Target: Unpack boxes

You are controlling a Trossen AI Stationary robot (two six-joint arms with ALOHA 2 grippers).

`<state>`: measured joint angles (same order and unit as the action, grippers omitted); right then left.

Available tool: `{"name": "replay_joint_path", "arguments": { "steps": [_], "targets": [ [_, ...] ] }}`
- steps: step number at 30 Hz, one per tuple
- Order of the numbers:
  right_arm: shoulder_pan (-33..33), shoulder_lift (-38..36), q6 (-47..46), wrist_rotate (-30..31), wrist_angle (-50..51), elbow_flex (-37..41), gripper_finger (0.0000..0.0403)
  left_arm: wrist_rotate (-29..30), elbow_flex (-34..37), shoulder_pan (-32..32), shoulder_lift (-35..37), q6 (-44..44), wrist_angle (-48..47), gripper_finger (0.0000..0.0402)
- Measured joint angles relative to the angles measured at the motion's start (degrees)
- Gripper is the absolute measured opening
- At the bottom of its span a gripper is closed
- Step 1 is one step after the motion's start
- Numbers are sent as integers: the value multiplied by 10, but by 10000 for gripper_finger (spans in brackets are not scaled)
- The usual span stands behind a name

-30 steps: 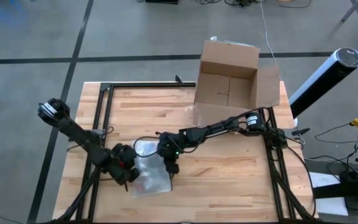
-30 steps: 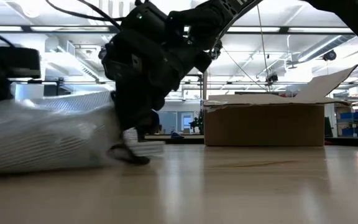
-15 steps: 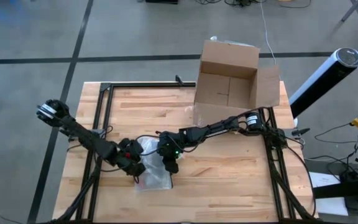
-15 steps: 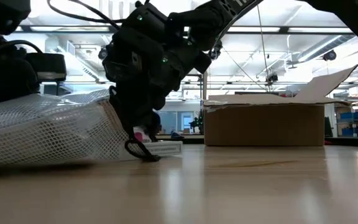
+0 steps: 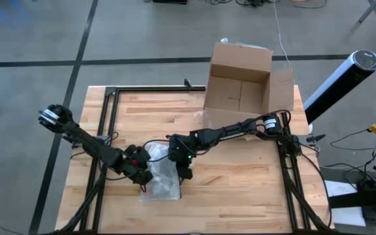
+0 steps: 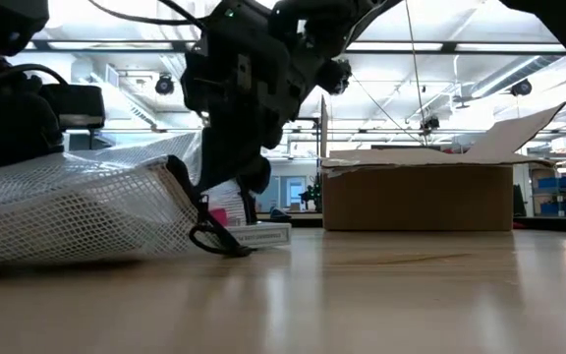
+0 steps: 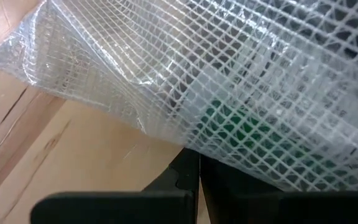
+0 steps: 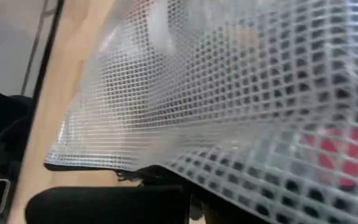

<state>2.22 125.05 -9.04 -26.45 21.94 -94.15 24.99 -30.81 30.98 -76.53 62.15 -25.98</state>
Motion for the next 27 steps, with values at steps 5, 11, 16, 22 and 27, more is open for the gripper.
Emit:
{"name": "replay_joint_path", "arguments": {
  "steps": [5, 11, 16, 22, 27],
  "targets": [
    [-12, -1, 17, 33, 49, 0, 0, 0, 0, 0, 0, 0, -1, 0],
    [-38, -2, 28, 53, 87, 3, 0, -1, 0, 0, 0, -1, -2, 0],
    [-44, -33, 30, 56, 60, 36, 0, -1, 0, 0, 0, -1, -3, 0],
    [-36, -133, -17, 50, -76, 148, 0, -1, 0, 0, 0, -2, -4, 0],
    [-40, -196, -94, 56, -191, 294, 0, -2, 0, 0, 0, -2, -4, 0]
  ]
}}
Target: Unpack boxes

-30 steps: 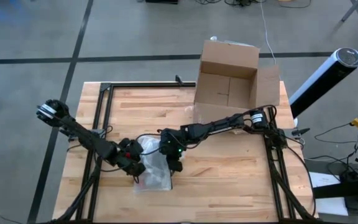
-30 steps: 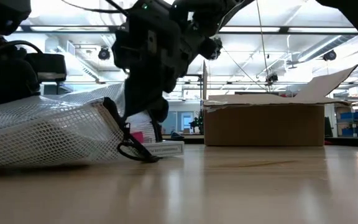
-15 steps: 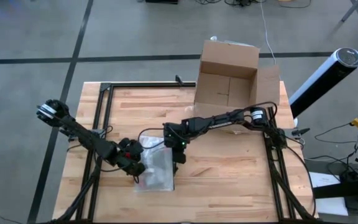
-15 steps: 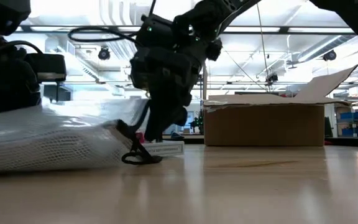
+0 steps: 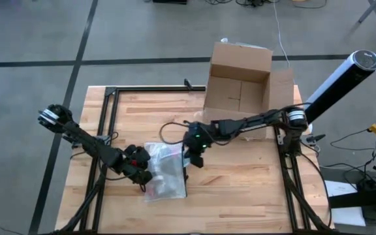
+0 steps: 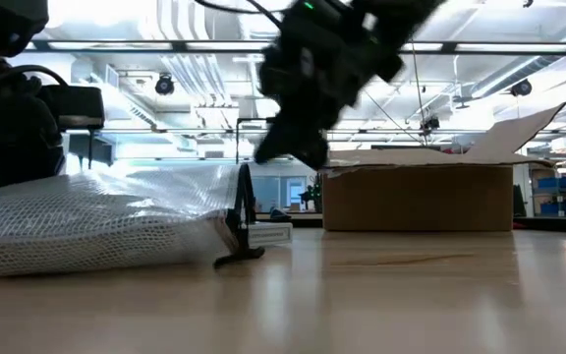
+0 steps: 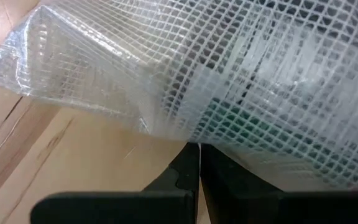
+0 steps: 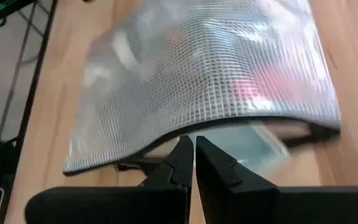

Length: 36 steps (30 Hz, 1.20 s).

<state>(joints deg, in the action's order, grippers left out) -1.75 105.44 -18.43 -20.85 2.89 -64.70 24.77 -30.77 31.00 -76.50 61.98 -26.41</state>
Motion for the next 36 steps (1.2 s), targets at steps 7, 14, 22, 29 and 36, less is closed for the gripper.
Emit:
{"name": "replay_joint_path", "arguments": {
  "steps": [7, 14, 22, 29, 36],
  "targets": [
    [1, 21, -50, 23, -91, 96, 0, 0, 1, 0, 0, 0, 0, 0],
    [-17, 34, -62, 60, -97, 100, 0, 0, 1, 0, 4, 0, 1, 0],
    [-16, 34, -48, 54, -78, 90, 0, 1, 1, -5, 6, -13, -27, 0],
    [-8, 30, -65, 29, -67, 100, 0, 10, 1, -9, 28, 2, -99, 0],
    [15, 30, -80, 22, -81, 92, 0, 48, 2, -40, 54, -2, -153, 0]
  ]
}}
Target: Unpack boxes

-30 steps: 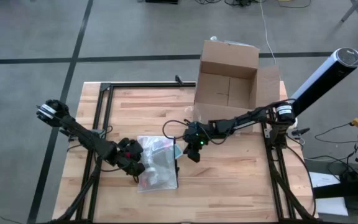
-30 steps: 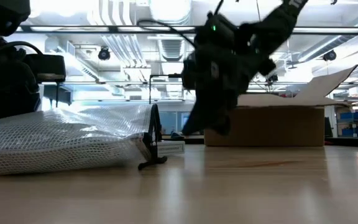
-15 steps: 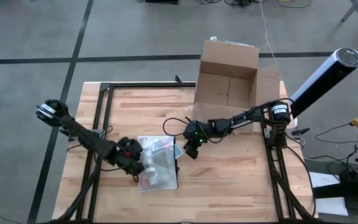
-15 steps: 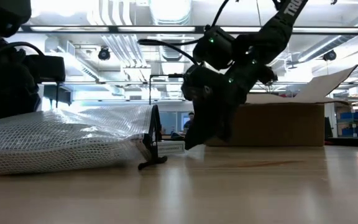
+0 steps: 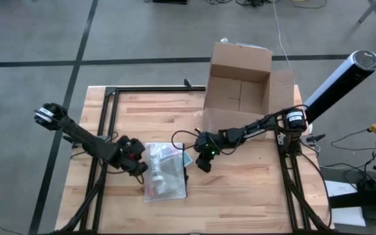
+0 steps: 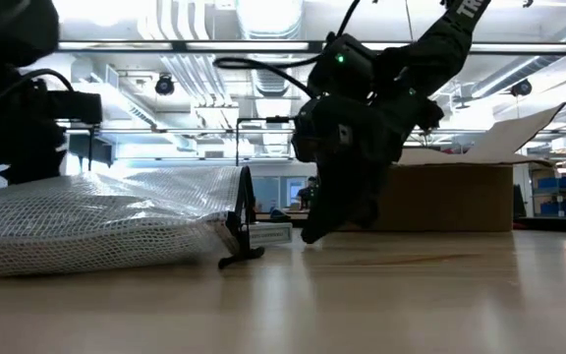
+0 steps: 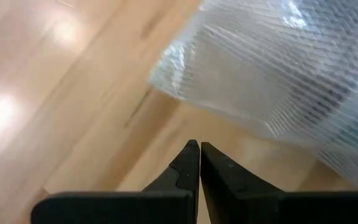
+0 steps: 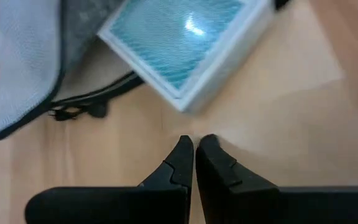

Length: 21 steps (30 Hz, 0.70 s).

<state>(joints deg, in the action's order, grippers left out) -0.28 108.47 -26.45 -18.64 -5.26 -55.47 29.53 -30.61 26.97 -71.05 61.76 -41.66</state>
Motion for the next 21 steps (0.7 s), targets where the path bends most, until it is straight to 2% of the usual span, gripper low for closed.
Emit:
{"name": "replay_joint_path", "arguments": {
  "steps": [11, 21],
  "targets": [
    [-24, 3, -3, 22, -14, -12, 0, 0, 0, -87, -1, -112, 50, 0],
    [-40, 4, 4, 22, -48, -12, 0, -15, 0, -117, -1, -186, 142, 0]
  ]
}}
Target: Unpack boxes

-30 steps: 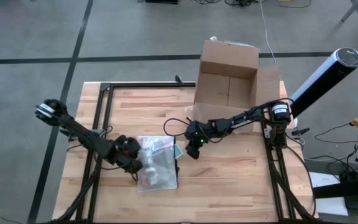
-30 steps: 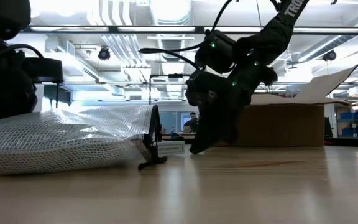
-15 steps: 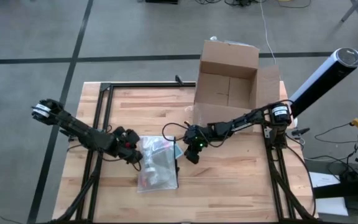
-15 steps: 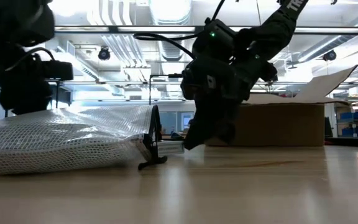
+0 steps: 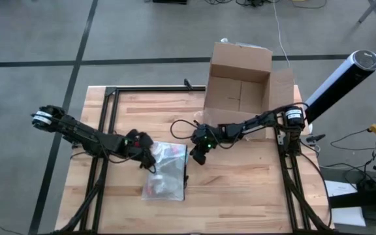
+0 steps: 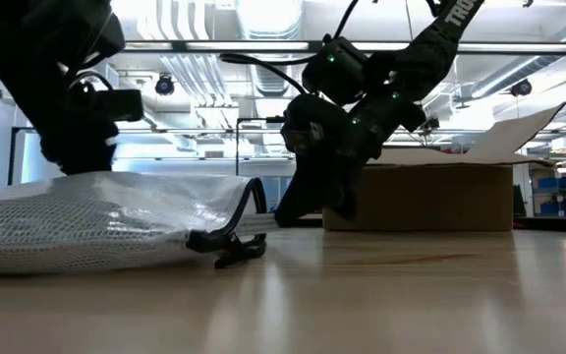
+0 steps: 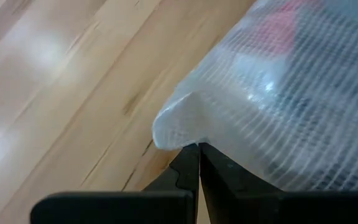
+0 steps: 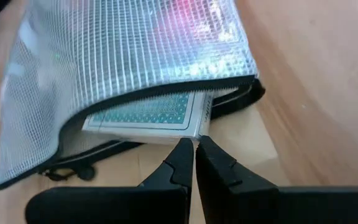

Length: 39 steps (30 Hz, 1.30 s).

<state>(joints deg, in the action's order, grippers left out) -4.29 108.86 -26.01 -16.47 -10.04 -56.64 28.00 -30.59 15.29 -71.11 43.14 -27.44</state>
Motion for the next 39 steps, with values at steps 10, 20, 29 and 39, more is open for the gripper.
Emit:
{"name": "replay_joint_path", "arguments": {
  "steps": [10, 20, 29, 39],
  "targets": [
    [0, 0, 7, -10, -14, -6, 0, -12, 0, -2, 0, -6, 27, 0],
    [0, 0, 29, -22, 7, -9, 0, -18, -17, -2, 25, -13, 23, 0],
    [2, -1, 42, -64, 38, -9, 0, -16, -59, -2, 48, -22, -41, 0],
    [48, -2, 69, -146, 36, -10, 0, -99, -135, 1, 47, -88, -84, 0]
  ]
}}
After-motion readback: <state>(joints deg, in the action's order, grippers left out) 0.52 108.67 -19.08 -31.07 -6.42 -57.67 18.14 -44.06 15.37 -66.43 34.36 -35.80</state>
